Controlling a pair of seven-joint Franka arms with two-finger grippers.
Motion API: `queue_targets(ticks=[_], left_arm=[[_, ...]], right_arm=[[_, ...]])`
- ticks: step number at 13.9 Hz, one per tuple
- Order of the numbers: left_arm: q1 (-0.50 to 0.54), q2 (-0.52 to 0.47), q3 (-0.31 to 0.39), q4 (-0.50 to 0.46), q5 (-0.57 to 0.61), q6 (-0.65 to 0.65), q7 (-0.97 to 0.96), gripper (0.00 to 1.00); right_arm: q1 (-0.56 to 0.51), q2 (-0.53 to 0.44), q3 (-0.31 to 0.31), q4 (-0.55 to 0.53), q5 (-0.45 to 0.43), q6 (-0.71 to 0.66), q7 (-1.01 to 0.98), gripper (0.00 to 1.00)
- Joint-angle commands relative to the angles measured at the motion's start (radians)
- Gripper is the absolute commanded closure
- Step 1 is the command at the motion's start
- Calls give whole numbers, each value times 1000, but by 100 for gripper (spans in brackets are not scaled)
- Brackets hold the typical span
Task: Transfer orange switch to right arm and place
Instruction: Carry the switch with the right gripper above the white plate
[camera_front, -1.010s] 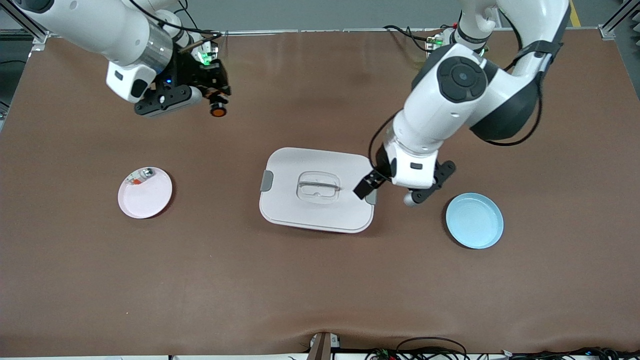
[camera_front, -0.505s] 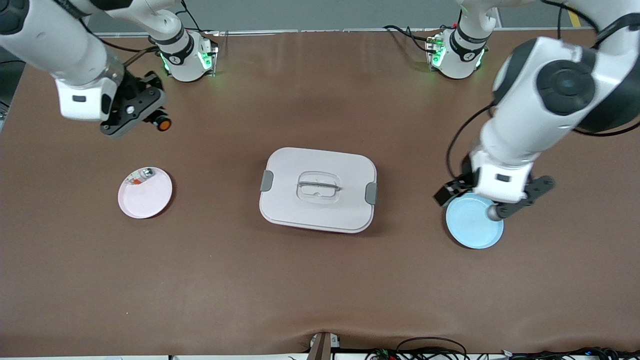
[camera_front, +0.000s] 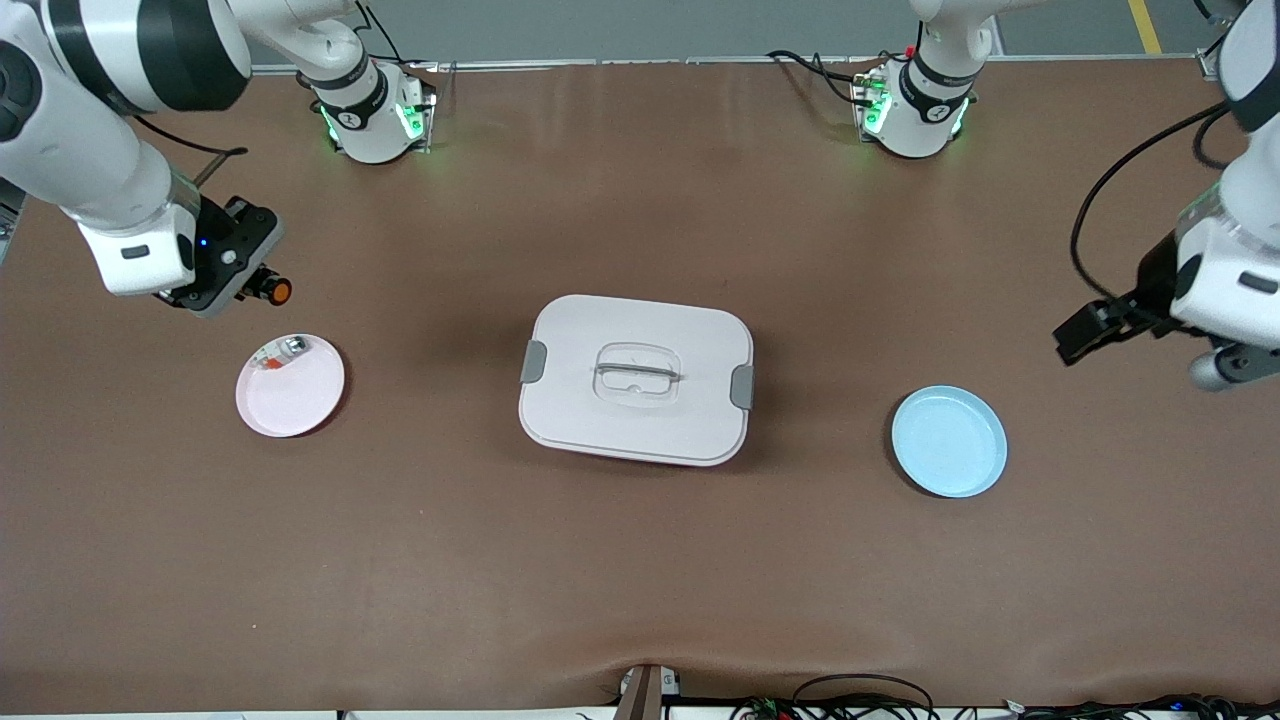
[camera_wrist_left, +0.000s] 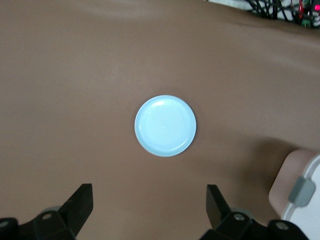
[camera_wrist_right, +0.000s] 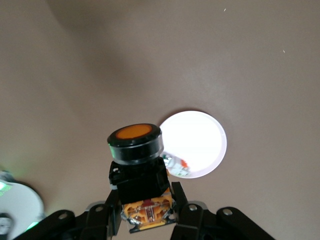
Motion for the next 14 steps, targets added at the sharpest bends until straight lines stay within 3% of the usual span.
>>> queue_targets(ticks=[1,4,6,14], left_arm=[[-66,-121,131,-87,-105,-26,88,0],[-117,-201,228,-159,-156,-28,246,0],[-172,-239,272,-201,-156,-46,260,0],[-187,-258,273,-207,-152,-85,257,0]], right_arm=[[-86,-49,16,-167,-27,186,-158,100],[-164,-9,17,-254,-34,347,-229,100],[-203,58,17,-258,-36,402,-290,100],[-269,328,17,-259,-36,705,-390,100]])
